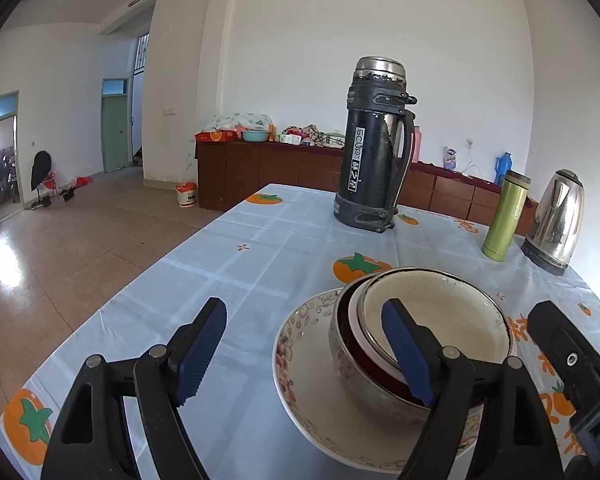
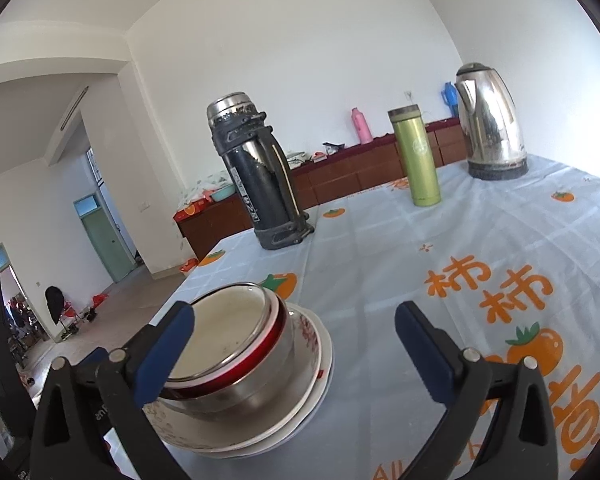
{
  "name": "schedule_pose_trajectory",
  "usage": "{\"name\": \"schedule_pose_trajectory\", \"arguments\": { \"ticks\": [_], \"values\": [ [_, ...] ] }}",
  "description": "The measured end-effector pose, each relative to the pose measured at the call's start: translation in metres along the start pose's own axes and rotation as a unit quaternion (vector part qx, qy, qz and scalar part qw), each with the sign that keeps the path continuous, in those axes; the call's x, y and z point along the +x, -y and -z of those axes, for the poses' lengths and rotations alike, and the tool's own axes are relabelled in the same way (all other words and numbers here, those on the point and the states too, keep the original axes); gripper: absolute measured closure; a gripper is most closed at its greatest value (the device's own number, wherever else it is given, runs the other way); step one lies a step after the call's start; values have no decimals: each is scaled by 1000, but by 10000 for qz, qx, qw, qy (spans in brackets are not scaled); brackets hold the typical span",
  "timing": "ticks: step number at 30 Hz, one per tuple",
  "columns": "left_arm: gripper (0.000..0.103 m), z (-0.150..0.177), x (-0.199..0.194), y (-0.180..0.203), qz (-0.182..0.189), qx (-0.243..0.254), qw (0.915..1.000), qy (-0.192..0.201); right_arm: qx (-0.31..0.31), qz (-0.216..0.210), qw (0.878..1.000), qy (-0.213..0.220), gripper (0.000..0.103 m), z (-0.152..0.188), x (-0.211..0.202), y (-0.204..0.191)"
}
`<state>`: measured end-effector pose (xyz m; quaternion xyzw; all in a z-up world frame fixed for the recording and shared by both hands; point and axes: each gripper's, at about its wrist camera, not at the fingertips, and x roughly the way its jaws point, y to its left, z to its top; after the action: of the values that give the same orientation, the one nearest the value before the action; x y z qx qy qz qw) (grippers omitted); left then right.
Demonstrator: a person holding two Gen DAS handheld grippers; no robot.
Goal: Organize plates and bowls
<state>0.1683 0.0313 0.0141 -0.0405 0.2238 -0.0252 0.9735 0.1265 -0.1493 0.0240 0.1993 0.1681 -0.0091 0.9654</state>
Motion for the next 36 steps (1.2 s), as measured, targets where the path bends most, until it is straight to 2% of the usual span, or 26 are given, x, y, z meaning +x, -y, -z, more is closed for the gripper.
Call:
{"name": "schedule_pose_trajectory", "arguments": {
  "ticks": [10,18,25,36],
  "values": [
    [20,2,-1,5,115,106,9998,-131,129,-7,9995,-288,0,5,3,7],
    [18,7,-15,12,117,291,9995,47,-11,-86,9998,-162,0,8,-10,2],
    [12,13,-29,6,238,122,9994,220,-64,-106,9999,59,0,9,-25,2],
    [12,22,-45,7,240,216,9988,365,-210,-56,9993,302,0,13,-49,0]
  ]
}}
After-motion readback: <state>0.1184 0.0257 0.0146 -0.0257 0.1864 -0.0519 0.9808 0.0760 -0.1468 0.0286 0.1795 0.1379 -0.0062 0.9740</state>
